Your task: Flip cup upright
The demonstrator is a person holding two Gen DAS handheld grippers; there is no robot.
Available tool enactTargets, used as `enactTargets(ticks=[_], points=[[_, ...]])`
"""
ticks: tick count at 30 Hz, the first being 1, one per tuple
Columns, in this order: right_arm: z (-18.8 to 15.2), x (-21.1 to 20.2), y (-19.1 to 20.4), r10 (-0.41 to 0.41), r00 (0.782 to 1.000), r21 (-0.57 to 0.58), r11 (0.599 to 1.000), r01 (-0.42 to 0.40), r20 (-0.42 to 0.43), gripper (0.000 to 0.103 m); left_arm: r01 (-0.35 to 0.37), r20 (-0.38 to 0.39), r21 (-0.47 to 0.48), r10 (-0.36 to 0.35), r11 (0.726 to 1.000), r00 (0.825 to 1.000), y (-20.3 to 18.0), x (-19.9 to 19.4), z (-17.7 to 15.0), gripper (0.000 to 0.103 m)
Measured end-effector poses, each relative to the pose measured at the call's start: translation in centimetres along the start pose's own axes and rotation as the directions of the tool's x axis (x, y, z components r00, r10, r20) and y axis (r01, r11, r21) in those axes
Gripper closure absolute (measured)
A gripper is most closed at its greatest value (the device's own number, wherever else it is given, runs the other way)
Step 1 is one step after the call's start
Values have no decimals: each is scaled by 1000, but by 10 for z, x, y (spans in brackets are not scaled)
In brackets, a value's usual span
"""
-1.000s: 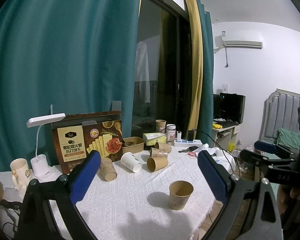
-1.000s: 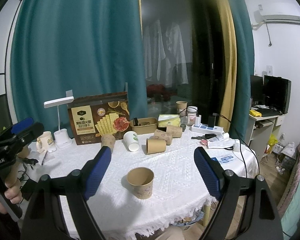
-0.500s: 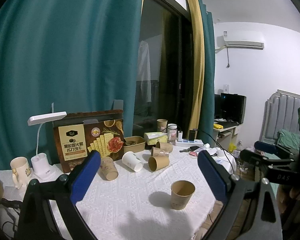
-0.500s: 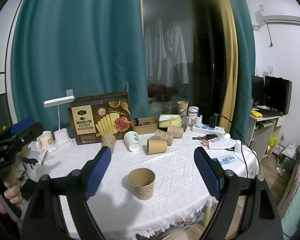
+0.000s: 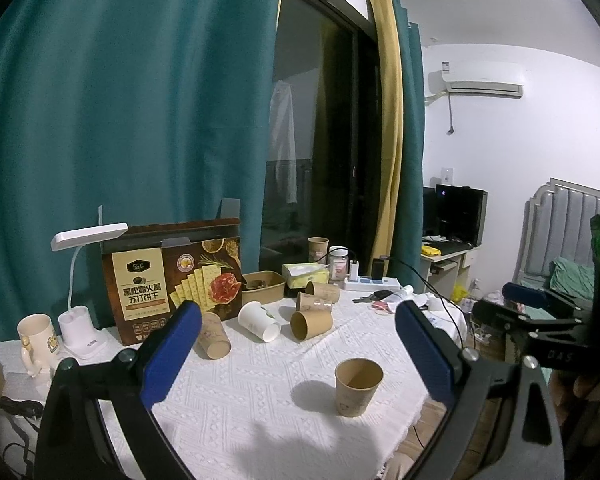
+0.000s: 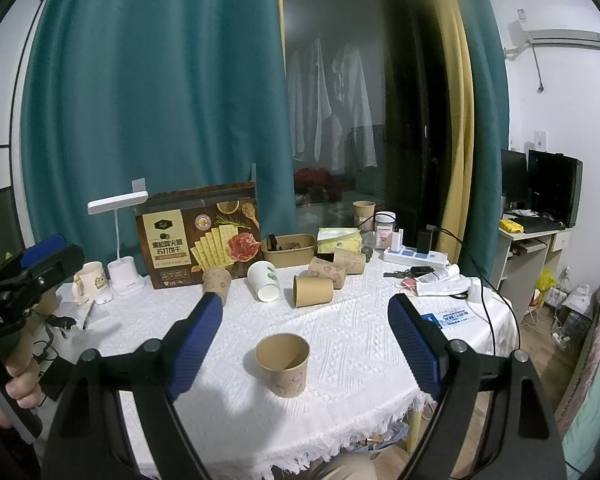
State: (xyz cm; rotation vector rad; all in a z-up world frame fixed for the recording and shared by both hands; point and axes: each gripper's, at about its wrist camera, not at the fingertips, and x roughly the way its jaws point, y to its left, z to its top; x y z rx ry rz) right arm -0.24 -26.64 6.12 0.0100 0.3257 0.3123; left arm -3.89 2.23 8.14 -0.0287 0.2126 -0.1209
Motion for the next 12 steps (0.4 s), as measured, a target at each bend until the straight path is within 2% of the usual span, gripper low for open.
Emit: enactTargets(ticks=[12], points=[[-1, 1, 0, -9, 1000, -7, 1000, 9, -1, 20, 9, -5, 6, -9, 1000, 1000, -3, 1, -1, 5]])
